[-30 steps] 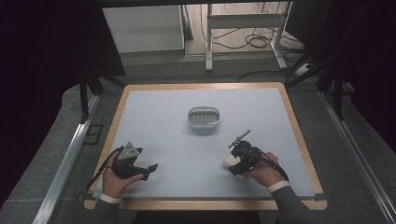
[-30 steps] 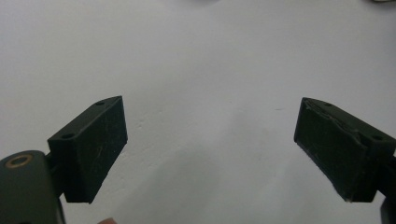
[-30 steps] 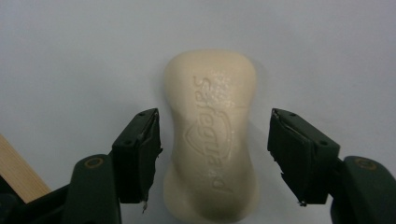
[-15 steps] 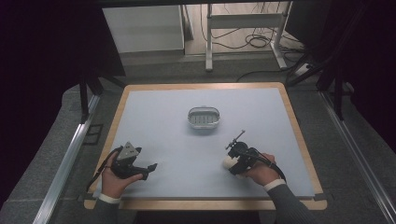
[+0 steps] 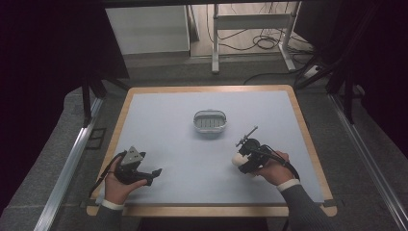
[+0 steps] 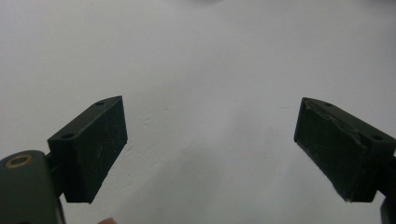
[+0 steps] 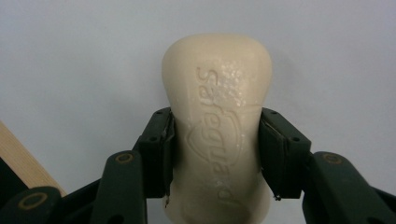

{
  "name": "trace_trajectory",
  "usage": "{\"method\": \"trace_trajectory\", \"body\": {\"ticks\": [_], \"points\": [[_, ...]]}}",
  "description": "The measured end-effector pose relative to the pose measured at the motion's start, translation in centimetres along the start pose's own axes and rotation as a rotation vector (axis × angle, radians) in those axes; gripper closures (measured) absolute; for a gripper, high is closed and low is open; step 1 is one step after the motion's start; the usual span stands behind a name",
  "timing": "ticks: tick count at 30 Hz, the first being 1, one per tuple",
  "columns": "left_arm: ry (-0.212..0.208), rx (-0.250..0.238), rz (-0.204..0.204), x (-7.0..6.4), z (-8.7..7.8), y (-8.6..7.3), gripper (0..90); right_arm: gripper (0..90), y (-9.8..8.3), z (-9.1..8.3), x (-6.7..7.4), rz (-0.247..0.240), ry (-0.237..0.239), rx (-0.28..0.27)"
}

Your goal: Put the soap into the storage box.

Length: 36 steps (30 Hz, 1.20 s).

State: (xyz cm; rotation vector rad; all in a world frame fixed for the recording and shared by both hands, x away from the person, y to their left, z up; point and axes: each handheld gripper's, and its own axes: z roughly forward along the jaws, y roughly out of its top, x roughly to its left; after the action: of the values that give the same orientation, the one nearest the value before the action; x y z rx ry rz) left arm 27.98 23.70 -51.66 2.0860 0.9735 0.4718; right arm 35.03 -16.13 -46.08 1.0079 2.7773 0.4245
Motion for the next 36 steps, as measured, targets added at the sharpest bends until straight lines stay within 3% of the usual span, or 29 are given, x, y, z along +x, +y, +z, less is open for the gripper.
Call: {"method": "trace_trajectory", "body": {"ticks": [22, 36], "points": [[-0.001, 0.006, 0.005, 0.0, 0.0, 0.0, 10.0, 49.8, 2.3, -2.2, -1.2, -0.002, -0.018, -0.077], [-0.002, 0.008, 0.005, 0.0, 0.0, 0.0, 9.9, 49.8, 3.6, -2.7, -2.3, -0.035, -0.037, -0.102]]}}
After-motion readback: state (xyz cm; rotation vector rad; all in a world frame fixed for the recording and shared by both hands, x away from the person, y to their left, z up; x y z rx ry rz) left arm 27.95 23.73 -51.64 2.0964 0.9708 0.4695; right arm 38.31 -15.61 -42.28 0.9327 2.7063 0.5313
